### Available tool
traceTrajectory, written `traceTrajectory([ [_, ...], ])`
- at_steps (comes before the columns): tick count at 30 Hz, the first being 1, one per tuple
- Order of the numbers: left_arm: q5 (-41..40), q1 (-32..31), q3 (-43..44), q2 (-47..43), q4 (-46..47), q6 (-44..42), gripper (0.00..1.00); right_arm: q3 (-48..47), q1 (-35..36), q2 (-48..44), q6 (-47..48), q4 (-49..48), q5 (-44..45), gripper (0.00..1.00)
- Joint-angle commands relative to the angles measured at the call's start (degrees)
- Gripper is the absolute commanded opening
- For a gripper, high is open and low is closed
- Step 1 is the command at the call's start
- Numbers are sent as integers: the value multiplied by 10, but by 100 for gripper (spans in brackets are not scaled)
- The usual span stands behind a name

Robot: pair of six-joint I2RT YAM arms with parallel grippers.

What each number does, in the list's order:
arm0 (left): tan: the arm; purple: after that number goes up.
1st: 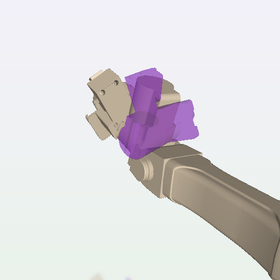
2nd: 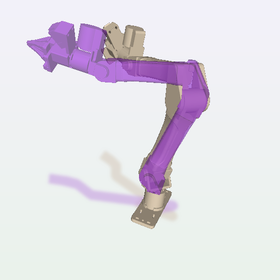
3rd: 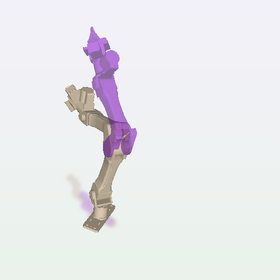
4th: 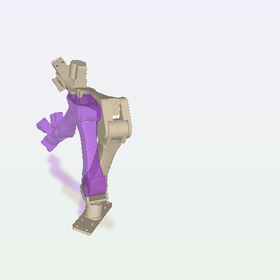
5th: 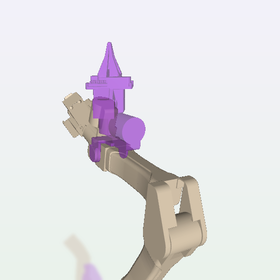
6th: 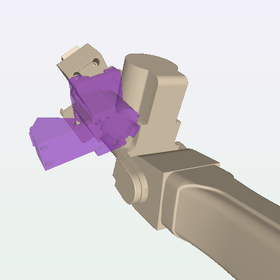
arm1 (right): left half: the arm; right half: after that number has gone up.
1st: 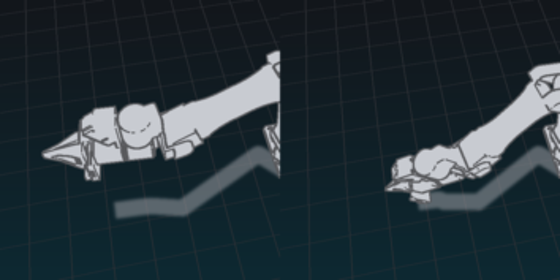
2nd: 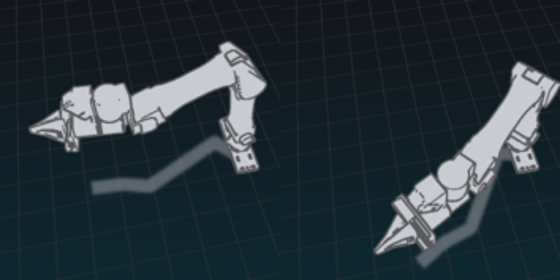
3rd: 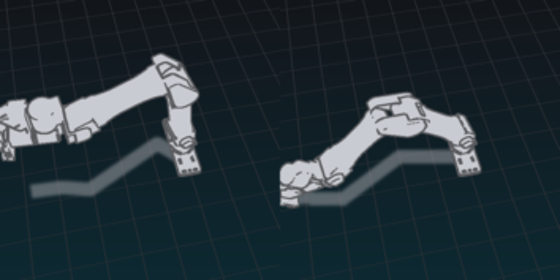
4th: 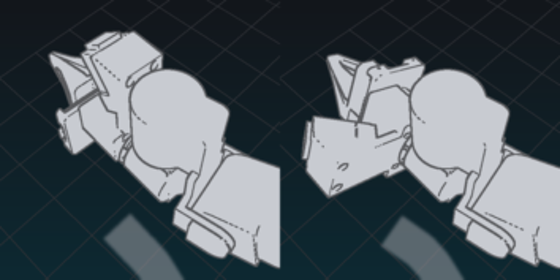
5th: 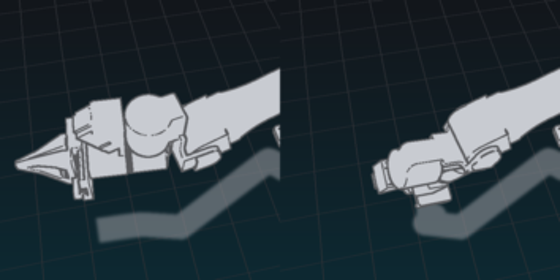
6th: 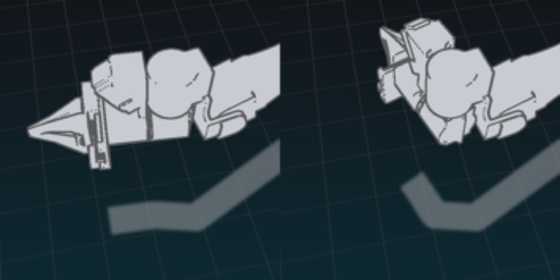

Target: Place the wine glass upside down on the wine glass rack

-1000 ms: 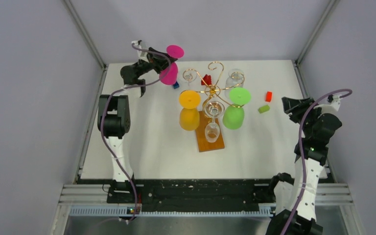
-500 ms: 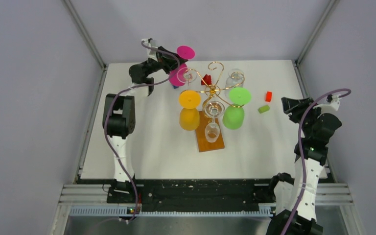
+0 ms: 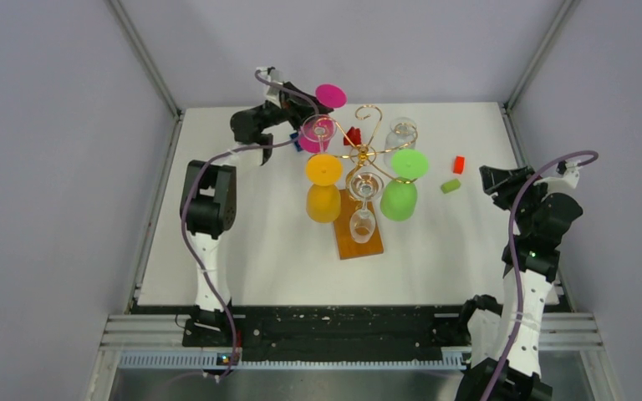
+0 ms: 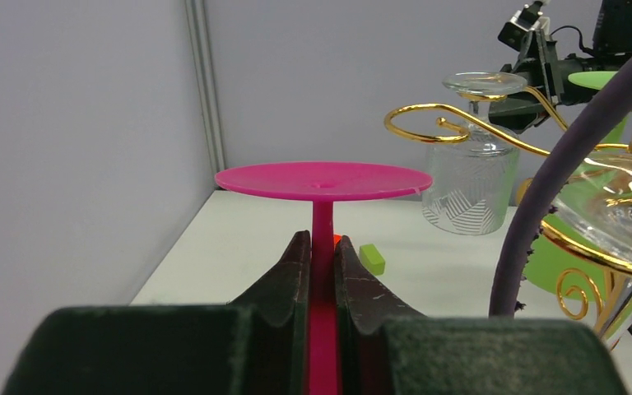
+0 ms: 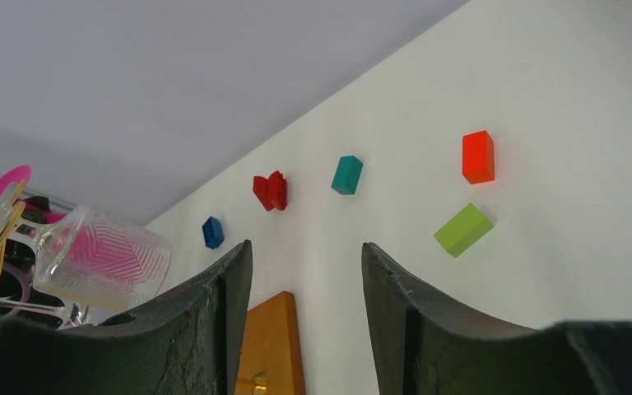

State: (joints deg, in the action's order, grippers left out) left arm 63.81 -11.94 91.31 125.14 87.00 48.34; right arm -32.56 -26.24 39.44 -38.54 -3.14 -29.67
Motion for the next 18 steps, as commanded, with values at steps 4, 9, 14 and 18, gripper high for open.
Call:
traceTrajectory([
  [4, 6, -15, 15, -50, 58, 9, 0, -24, 9, 1, 8, -10, -1, 51],
  [9, 5, -17, 16, -54, 57, 17, 0, -23, 10, 0, 9, -11, 0, 51],
  [14, 15, -20, 24, -54, 58, 23, 0, -20, 10, -1, 10, -11, 0, 51],
  [18, 16, -23, 40, -46, 58, 38, 0, -20, 10, -2, 10, -10, -1, 51],
])
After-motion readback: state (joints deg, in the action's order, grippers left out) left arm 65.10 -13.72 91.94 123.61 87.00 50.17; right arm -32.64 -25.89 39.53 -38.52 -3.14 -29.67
